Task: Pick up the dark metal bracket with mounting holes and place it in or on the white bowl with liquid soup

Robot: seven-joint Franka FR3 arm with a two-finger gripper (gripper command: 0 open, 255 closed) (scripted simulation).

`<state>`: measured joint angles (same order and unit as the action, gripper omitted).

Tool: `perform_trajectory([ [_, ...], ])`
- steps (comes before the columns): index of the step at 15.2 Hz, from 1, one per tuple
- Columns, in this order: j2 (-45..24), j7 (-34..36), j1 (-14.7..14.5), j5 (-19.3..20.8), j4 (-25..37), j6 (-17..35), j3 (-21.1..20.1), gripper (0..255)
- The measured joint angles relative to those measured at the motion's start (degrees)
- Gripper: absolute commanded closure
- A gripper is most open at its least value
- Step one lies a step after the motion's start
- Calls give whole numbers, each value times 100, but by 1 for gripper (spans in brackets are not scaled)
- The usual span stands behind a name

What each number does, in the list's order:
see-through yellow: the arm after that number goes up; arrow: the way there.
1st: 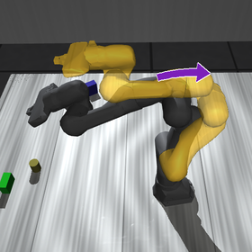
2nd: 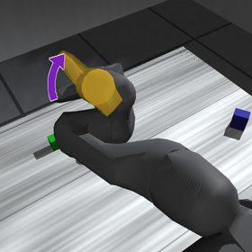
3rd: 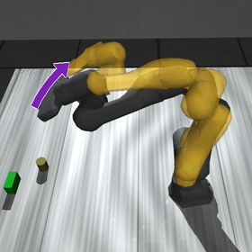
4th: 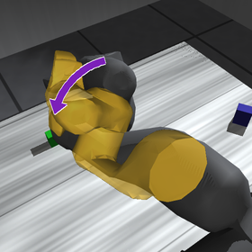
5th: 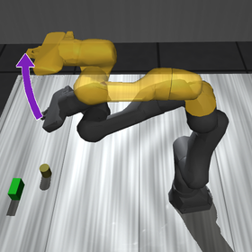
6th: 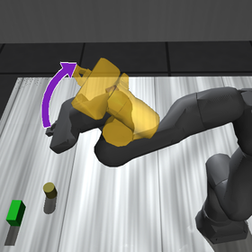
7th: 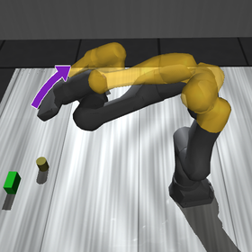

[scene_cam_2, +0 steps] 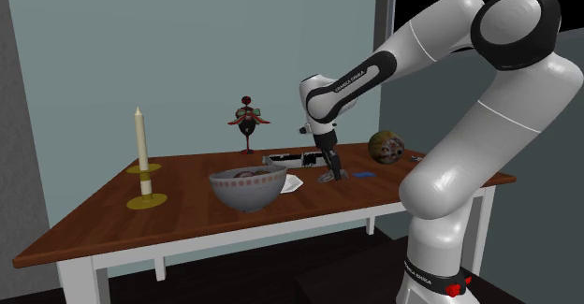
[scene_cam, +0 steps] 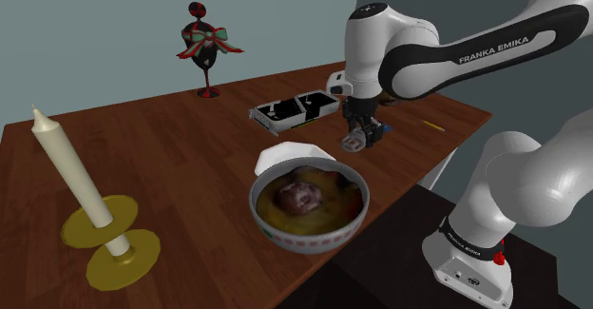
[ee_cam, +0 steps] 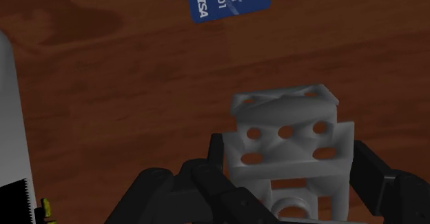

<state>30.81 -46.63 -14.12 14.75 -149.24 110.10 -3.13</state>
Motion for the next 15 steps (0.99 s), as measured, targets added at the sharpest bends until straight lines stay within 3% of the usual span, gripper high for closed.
perform_trajectory([
  [15, 283, -287, -20, -101, 914, -1161, -17, 255],
])
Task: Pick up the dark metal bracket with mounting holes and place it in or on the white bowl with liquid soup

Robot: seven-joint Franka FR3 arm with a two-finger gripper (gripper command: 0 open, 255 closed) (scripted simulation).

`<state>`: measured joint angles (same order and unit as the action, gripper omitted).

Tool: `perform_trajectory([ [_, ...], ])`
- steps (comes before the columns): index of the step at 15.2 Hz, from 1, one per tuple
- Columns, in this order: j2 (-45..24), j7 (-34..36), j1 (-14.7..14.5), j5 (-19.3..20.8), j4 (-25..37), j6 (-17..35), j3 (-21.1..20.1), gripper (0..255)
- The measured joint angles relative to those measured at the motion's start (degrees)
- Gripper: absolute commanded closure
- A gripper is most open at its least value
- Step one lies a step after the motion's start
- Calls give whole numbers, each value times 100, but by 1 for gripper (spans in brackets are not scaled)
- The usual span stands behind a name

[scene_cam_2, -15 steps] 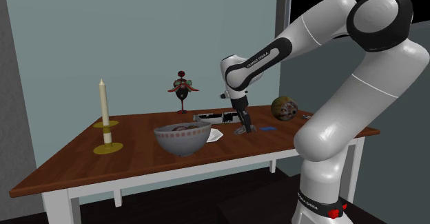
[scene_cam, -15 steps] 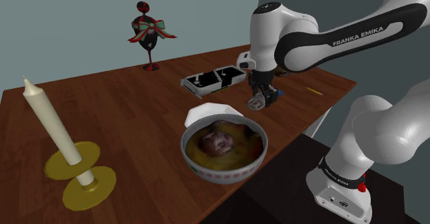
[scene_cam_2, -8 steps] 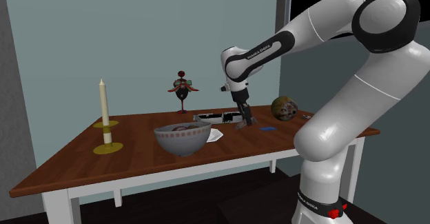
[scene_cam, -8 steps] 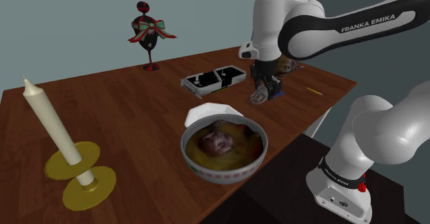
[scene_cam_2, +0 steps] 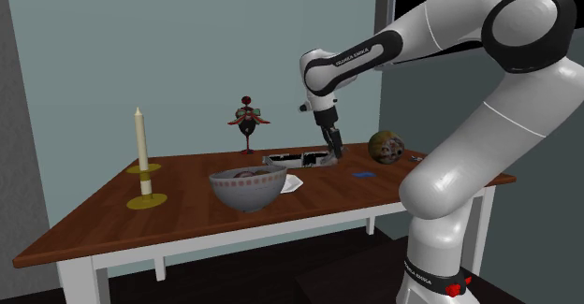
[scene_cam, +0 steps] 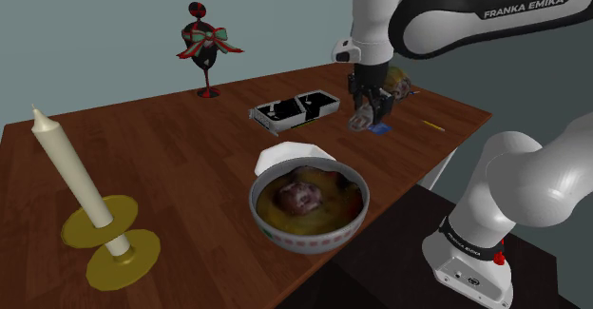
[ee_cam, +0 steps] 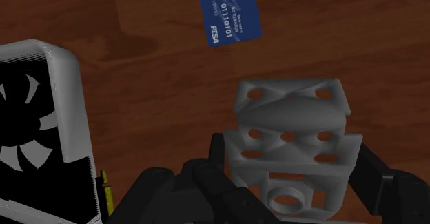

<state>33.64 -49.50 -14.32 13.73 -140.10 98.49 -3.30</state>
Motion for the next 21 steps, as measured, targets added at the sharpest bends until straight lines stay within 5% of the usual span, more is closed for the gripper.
perform_trajectory([
  [21, -127, -286, 12, -63, 1639, -1487, -97, 255],
])
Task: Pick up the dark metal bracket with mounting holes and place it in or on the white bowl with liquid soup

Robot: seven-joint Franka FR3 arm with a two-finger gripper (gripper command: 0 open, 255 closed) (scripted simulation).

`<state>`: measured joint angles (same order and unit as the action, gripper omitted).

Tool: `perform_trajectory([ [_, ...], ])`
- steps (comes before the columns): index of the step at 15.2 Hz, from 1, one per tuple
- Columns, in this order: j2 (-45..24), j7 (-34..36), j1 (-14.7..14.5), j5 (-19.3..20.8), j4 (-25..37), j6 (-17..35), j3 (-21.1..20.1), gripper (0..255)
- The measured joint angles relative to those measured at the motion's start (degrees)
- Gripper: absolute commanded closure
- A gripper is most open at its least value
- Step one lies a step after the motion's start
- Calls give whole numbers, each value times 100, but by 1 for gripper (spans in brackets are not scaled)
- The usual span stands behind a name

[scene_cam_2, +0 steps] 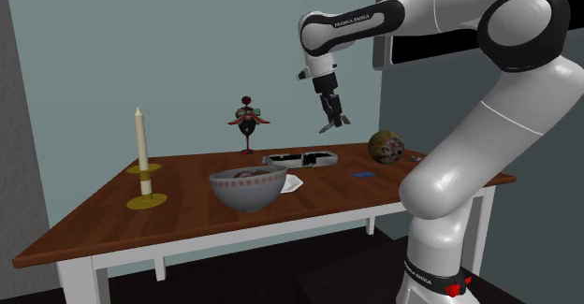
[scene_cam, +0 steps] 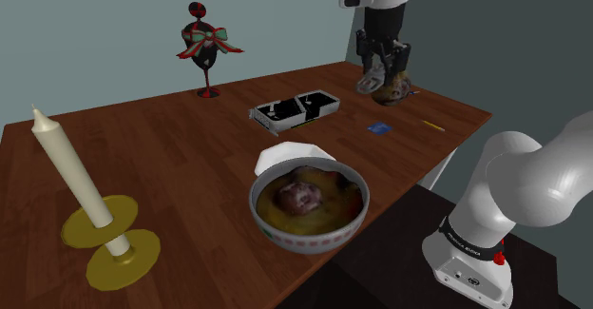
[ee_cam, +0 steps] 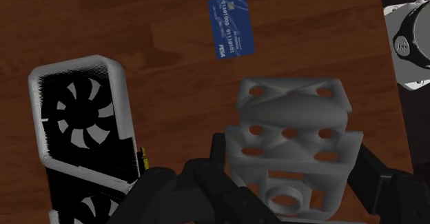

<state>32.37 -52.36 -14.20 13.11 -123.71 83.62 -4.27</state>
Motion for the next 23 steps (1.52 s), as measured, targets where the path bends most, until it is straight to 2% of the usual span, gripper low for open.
perform_trajectory([
  [10, -517, 1290, -373, -660, 693, -434, -1066, 255],
  [17, -1317, 2370, -591, -961, 1646, -752, -1896, 255],
  [23, -2281, 3404, -816, -951, 2666, -1000, -2617, 255],
])
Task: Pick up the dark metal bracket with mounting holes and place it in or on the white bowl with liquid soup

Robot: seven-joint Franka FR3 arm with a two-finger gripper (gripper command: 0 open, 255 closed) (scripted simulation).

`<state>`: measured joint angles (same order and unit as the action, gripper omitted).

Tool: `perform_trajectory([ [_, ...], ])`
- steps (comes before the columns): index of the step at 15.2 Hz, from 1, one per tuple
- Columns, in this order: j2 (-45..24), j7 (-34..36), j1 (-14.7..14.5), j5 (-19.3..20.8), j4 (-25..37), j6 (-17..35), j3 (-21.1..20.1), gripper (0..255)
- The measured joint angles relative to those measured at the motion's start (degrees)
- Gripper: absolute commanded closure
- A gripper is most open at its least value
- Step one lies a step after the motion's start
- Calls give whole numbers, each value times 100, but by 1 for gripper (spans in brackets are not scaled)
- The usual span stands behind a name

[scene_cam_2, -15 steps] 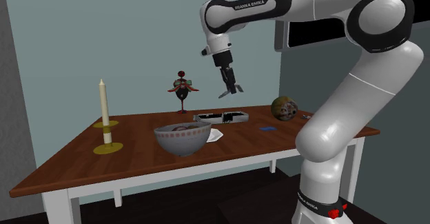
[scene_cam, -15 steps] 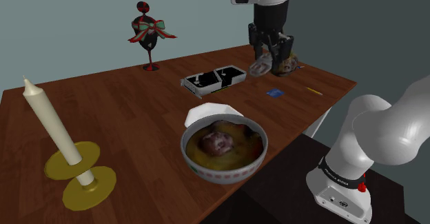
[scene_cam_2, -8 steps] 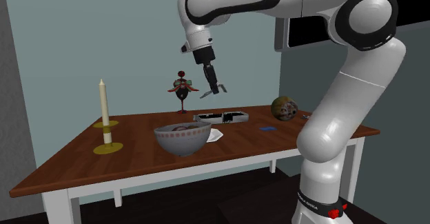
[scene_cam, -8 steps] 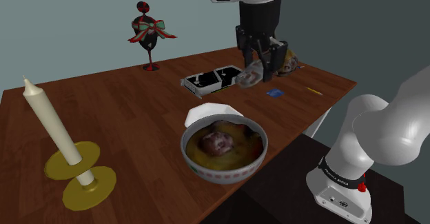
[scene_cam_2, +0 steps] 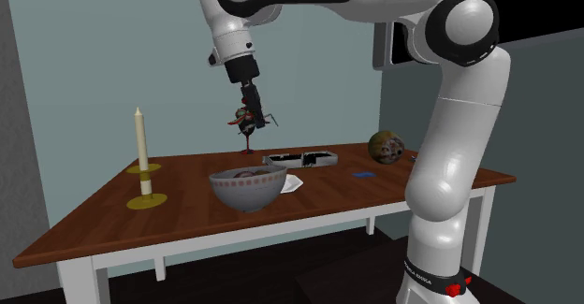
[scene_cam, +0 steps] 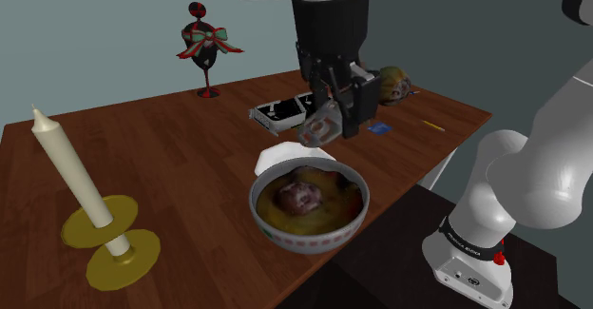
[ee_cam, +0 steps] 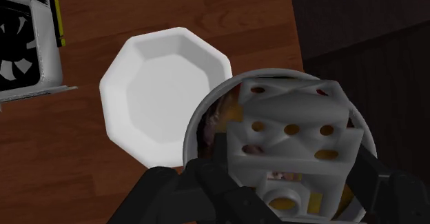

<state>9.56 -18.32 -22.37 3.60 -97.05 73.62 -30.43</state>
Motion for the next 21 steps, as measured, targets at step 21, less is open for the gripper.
perform_trajectory([
  [21, -19, 306, -91, -87, -1268, 1264, -128, 255],
])
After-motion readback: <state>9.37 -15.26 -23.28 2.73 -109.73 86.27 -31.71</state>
